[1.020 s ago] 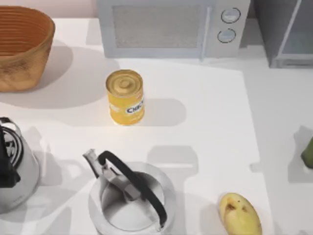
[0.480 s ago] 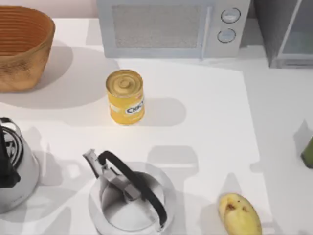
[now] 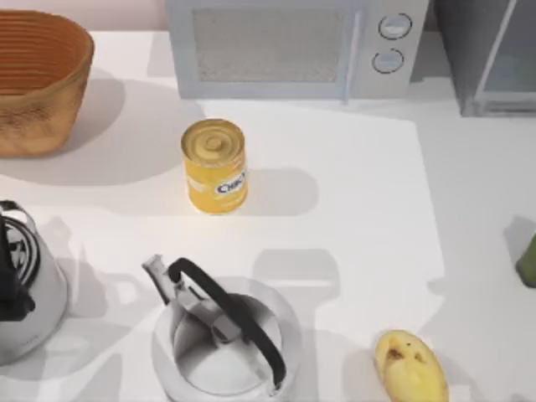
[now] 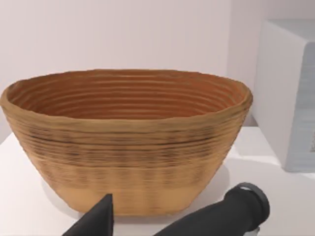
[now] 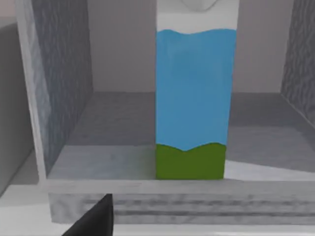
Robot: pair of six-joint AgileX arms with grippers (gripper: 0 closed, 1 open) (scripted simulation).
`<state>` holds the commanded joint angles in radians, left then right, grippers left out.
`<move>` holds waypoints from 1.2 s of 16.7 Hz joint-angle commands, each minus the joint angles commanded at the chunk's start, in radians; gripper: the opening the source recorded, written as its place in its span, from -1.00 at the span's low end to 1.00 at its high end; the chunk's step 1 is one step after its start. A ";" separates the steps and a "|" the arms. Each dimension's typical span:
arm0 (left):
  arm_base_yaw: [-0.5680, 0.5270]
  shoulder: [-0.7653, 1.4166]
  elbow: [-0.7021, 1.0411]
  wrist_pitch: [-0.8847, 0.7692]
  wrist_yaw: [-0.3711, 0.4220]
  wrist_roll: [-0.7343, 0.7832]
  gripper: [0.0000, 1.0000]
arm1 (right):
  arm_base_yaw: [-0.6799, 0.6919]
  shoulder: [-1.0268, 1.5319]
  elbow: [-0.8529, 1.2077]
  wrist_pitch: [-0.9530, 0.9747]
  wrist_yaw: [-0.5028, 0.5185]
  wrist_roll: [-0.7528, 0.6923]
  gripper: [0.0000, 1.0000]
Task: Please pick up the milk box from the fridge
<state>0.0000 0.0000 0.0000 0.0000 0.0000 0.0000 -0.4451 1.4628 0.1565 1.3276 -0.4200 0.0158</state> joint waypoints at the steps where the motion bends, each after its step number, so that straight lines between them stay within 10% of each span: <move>1: 0.000 0.000 0.000 0.000 0.000 0.000 1.00 | -0.020 0.066 0.007 0.059 -0.018 0.001 1.00; 20: 0.000 0.000 0.000 0.000 0.000 0.000 1.00 | -0.021 0.403 0.178 0.207 -0.025 0.001 1.00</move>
<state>0.0000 0.0000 0.0000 0.0000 0.0000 0.0000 -0.4659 1.8657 0.3350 1.5349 -0.4450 0.0167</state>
